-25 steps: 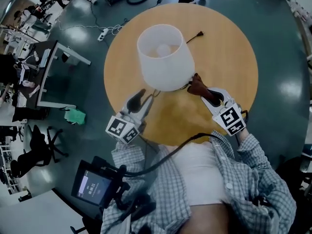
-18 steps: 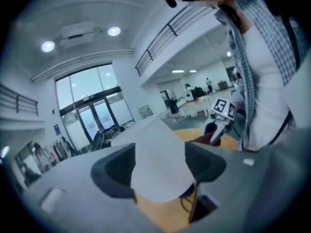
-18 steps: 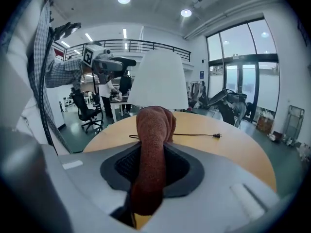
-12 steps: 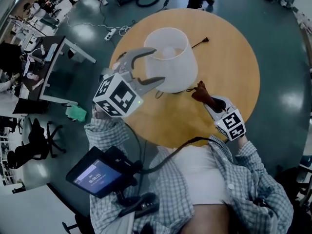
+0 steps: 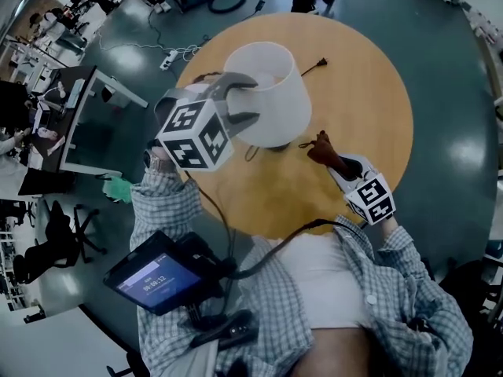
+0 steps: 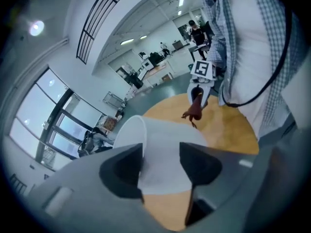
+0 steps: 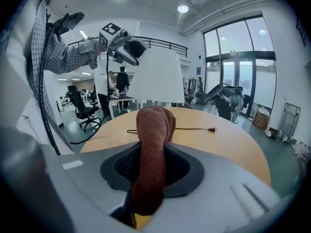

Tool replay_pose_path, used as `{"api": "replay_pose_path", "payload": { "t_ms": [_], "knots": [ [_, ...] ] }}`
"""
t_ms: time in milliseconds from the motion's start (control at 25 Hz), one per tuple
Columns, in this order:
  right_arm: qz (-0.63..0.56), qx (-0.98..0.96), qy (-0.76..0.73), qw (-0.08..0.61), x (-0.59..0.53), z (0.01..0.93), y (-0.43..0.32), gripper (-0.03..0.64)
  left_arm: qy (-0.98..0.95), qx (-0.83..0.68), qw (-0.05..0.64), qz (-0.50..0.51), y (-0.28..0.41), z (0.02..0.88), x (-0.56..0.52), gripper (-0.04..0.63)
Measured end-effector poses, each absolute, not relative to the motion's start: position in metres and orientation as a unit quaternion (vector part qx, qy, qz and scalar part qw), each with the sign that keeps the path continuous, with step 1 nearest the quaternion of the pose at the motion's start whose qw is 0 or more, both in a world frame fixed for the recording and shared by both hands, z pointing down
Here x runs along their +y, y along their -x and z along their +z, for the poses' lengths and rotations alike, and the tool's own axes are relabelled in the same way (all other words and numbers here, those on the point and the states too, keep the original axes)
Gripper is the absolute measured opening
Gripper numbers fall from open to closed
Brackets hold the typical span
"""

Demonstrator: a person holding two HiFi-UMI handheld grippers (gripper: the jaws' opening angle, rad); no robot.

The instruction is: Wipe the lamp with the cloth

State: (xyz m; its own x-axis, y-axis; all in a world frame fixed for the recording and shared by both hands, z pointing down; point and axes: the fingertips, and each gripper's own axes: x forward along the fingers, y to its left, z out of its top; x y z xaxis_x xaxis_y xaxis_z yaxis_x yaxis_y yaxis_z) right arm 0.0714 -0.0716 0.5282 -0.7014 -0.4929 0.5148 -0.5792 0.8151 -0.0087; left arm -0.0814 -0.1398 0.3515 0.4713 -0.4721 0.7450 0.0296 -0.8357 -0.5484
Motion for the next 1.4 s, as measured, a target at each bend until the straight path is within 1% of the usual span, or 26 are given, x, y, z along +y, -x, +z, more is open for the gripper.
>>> {"api": "replay_pose_path", "payload": {
  "t_ms": [120,200,400,600,840,1120,1400],
  "knots": [
    [0.074,-0.917,-0.285,0.268,-0.073,0.530,-0.075,0.103,0.830,0.141,0.258,-0.473,0.075,0.345,-0.150,0.233],
    [0.044,-0.917,-0.278,0.282,-0.077,0.528,-0.071,0.104,0.838,0.147,0.254,-0.461,0.072,0.341,-0.159,0.230],
    [-0.122,-0.901,-0.228,0.349,-0.088,0.519,-0.029,0.104,0.850,0.154,0.238,-0.444,0.071,0.332,-0.172,0.227],
    [-0.252,-0.876,-0.183,0.368,-0.128,0.531,0.043,0.104,0.865,0.162,0.214,-0.423,0.074,0.334,-0.195,0.224],
    [-0.315,-0.841,-0.190,0.398,-0.186,0.545,0.091,0.100,0.874,0.173,0.195,-0.410,0.089,0.332,-0.221,0.222],
    [-0.320,-0.825,-0.140,0.444,-0.144,0.598,0.085,0.100,0.882,0.194,0.176,-0.392,0.094,0.323,-0.227,0.225],
    [-0.347,-0.815,-0.102,0.453,-0.118,0.608,0.078,0.100,0.882,0.194,0.181,-0.389,0.087,0.321,-0.230,0.229]
  ]
}}
